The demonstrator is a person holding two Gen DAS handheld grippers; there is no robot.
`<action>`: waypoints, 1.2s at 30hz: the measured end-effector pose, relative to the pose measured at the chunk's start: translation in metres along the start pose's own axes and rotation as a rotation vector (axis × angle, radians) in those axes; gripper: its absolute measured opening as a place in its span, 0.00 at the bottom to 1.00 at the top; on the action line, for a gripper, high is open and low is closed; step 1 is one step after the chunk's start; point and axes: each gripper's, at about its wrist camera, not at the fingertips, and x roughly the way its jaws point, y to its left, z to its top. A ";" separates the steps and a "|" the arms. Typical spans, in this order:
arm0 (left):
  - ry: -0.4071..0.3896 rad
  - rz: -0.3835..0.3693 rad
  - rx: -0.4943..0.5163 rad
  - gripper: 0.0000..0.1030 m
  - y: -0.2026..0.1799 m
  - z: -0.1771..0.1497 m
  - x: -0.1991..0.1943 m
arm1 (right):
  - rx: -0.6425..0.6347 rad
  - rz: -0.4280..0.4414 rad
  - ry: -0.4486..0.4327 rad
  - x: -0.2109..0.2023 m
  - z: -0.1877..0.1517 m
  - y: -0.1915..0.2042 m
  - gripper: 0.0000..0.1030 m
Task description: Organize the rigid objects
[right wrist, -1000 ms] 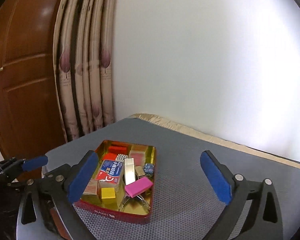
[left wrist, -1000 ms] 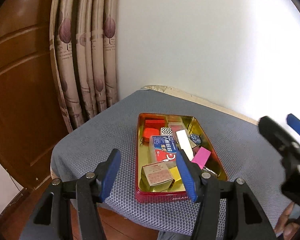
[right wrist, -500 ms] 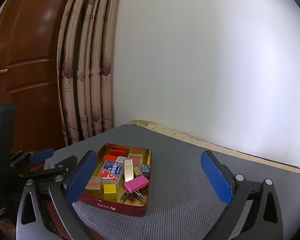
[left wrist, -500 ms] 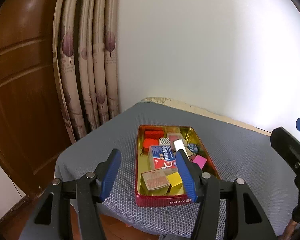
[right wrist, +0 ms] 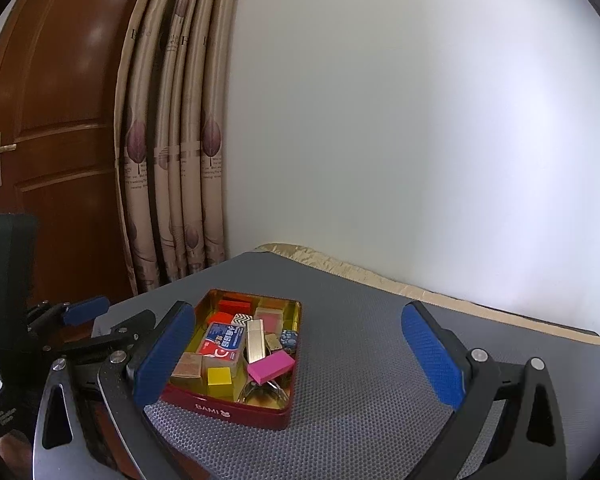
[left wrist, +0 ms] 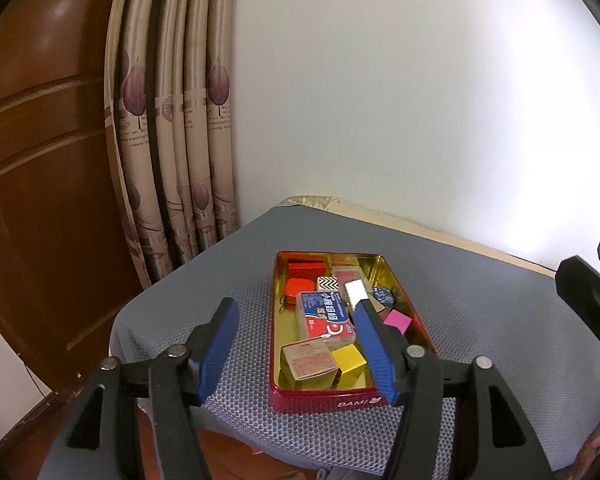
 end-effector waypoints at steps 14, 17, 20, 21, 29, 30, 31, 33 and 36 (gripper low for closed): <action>0.028 0.013 0.002 0.66 0.002 -0.001 0.003 | 0.000 0.010 0.008 0.000 -0.003 0.000 0.99; 0.030 0.005 0.002 0.66 0.001 -0.002 0.003 | -0.003 0.005 0.011 -0.001 -0.004 0.001 0.99; 0.031 0.006 0.008 0.66 -0.001 -0.002 0.003 | -0.004 0.008 0.013 -0.003 -0.004 0.001 0.99; 0.034 0.005 0.008 0.66 -0.001 -0.002 0.004 | -0.005 0.008 0.012 -0.004 -0.005 0.001 0.99; 0.039 0.010 -0.008 0.66 0.002 -0.001 0.005 | -0.004 0.005 0.013 -0.003 -0.005 0.003 0.99; 0.043 0.008 -0.010 0.66 0.002 -0.001 0.005 | -0.005 0.006 0.015 -0.004 -0.005 0.003 0.99; 0.046 0.011 -0.011 0.66 0.003 -0.001 0.006 | -0.006 0.007 0.017 -0.004 -0.005 0.004 0.99; 0.050 0.015 -0.012 0.66 0.004 -0.001 0.007 | -0.013 0.009 0.023 -0.004 -0.005 0.005 0.99; 0.053 0.018 -0.019 0.66 0.005 -0.001 0.007 | -0.020 0.011 0.030 -0.003 -0.005 0.007 0.99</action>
